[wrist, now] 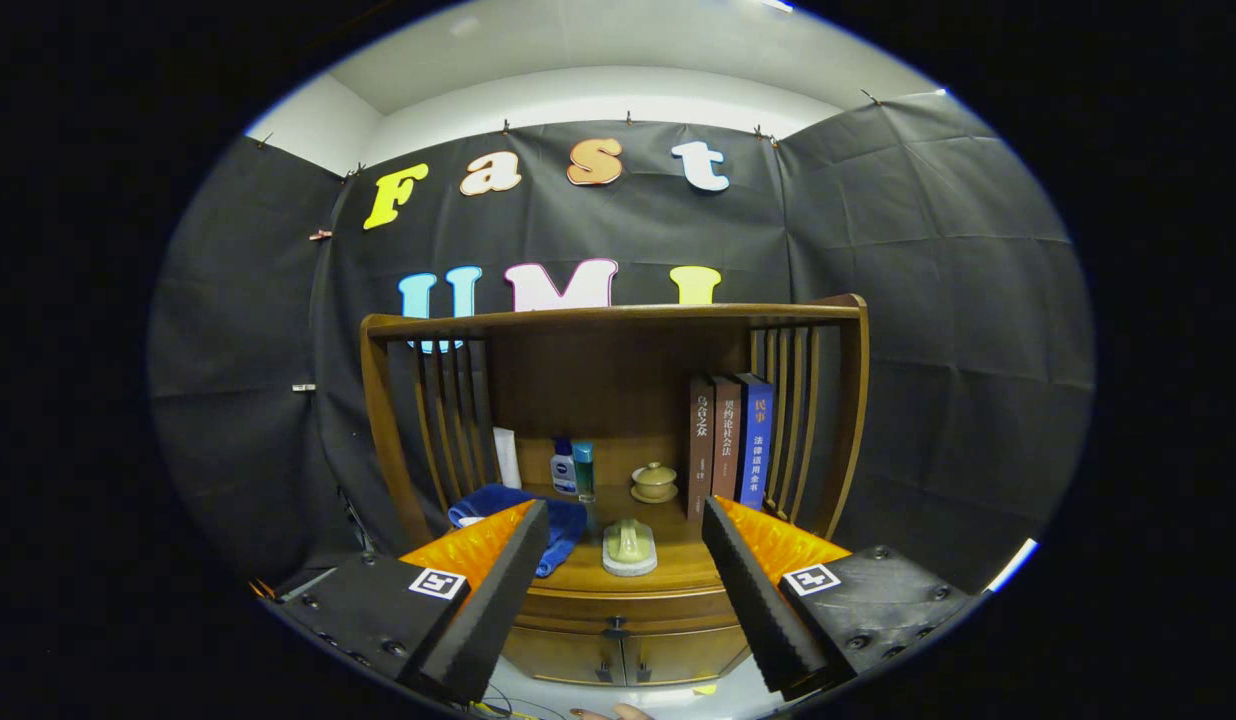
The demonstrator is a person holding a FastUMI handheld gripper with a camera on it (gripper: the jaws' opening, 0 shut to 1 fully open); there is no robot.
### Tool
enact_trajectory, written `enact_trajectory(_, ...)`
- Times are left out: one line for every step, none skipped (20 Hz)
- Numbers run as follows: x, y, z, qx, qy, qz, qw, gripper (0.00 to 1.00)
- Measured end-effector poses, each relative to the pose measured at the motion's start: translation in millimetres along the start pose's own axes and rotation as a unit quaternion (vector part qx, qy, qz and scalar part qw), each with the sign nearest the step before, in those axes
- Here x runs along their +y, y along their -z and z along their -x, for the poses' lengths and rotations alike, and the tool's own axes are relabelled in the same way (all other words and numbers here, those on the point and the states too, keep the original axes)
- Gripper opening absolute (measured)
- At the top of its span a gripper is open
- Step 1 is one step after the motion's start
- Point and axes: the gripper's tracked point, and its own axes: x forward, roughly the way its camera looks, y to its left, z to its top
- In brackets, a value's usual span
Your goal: Pull open the drawer, take out the items inside it, and place them on the countertop above the cabinet.
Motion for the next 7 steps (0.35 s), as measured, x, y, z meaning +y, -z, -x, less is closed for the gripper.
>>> enact_trajectory(1.7, -0.8, 0.9, -0.002, -0.002, -0.003, 1.0, 0.99)
enact_trajectory(2.4, -1.7, 1.9, -0.004, -0.004, -0.006, 1.0, 0.99)
enact_trajectory(1.2, -2.2, 2.3, -0.005, -0.002, -0.007, 1.0, 0.99)
enact_trajectory(0.1, -3.1, 4.1, -0.005, -0.002, -0.008, 1.0, 0.99)
enact_trajectory(0.5, -4.0, 4.8, -0.006, -0.002, -0.008, 1.0, 0.99)
enact_trajectory(0.4, -5.4, 6.0, -0.009, -0.002, -0.008, 1.0, 0.99)
enact_trajectory(-0.2, -7.2, 6.8, -0.012, -0.002, -0.007, 1.0, 0.99)
